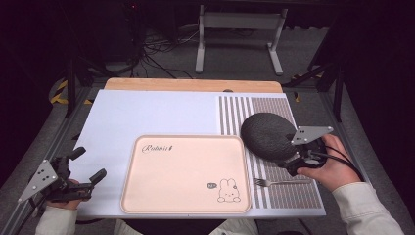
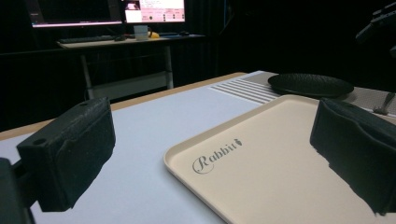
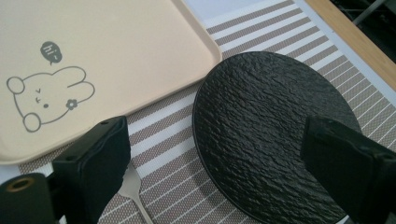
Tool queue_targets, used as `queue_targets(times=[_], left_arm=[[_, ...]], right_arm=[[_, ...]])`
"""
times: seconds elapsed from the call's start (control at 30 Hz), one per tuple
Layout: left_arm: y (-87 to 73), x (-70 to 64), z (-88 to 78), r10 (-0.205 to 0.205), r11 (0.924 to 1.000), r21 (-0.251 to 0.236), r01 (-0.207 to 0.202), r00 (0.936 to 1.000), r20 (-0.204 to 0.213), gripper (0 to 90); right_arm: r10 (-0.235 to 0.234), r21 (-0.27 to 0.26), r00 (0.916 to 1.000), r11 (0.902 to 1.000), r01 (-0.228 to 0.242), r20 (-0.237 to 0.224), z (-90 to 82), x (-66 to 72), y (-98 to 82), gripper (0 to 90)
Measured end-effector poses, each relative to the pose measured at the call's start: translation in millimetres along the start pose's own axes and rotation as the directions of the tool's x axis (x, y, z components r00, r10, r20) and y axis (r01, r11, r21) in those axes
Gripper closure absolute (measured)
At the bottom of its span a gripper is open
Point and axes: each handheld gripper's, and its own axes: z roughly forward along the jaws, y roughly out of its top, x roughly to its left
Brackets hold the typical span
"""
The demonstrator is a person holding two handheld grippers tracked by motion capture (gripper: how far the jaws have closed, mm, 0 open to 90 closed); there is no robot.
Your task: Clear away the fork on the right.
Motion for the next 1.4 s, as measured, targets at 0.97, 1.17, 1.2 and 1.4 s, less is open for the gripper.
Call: queue_targets(times=[0.97,1.17,1.2,1.4], left_arm=[[-0.1,-0.4,0.3,-0.001,1.0,0.005,0.001,1.0,0.002,0.9],[-0.1,-0.3,0.5,-0.002,1.0,0.008,0.002,1.0,0.005,0.9],[-0.1,-0.4,0.5,-0.002,1.0,0.007,0.002,1.0,0.005,0.9],[0.0,0.2,0.2,-0.001,0.9999,0.013,0.001,0.9999,0.01,0.9]], right_arm=[[-0.107,0.301,0.9779,0.9403,0.158,-0.18,15.8,-0.5,-4.6,12.2],[-0.126,0.307,0.9617,0.9304,0.2,-0.243,23.8,3.6,-7.3,16.3],[-0.14,0.308,0.957,0.926,0.217,-0.254,25.6,3.9,-7.7,15.9],[-0.128,0.339,0.9521,0.9142,0.222,-0.278,36.0,8.4,-12.6,16.8]])
